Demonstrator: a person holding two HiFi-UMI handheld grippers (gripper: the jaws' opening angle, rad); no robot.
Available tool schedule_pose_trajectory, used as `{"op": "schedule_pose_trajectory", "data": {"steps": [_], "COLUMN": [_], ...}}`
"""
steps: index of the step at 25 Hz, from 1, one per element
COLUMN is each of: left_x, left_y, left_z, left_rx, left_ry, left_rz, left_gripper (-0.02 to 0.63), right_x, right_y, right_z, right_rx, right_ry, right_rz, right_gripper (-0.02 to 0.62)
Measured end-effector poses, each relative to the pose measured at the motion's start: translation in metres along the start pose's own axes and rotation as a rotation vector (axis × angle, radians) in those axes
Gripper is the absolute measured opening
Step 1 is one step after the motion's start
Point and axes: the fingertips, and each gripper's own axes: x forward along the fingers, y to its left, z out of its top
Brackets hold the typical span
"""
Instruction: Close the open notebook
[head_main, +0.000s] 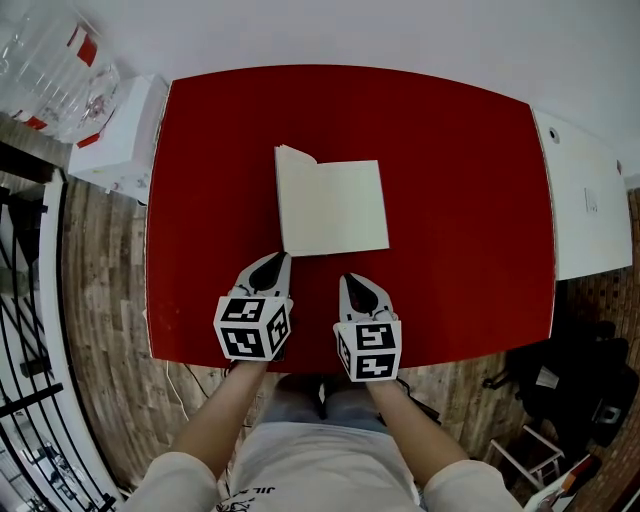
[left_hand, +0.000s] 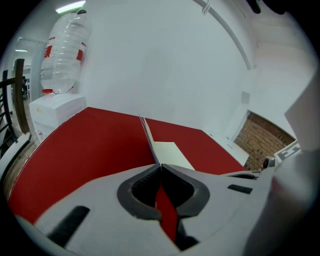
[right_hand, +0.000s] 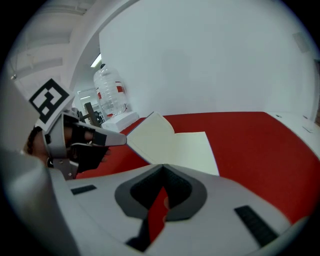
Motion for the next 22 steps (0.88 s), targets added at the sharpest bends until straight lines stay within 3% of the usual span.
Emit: {"op": "schedule_pose_trajectory", "data": {"steps": [10, 22], "left_x": [0.026, 0.083], "left_y": [-0.079, -0.141], "left_z": [0.017, -0.002], "left_rx": [0.117, 0.259], "left_ry": [0.013, 0.085], "left_rz": [-0.108, -0.162], "left_gripper": [0.012, 0.012], "right_x": [-0.019, -0.041], "right_y": [-0.036, -0.095], "right_z": [0.003, -0.019], "right_rx": [0.059, 0.129], "right_ry": [-0.030, -0.024], "right_rz": [-0.061, -0.139], "right_gripper": [0.005, 0.005]}}
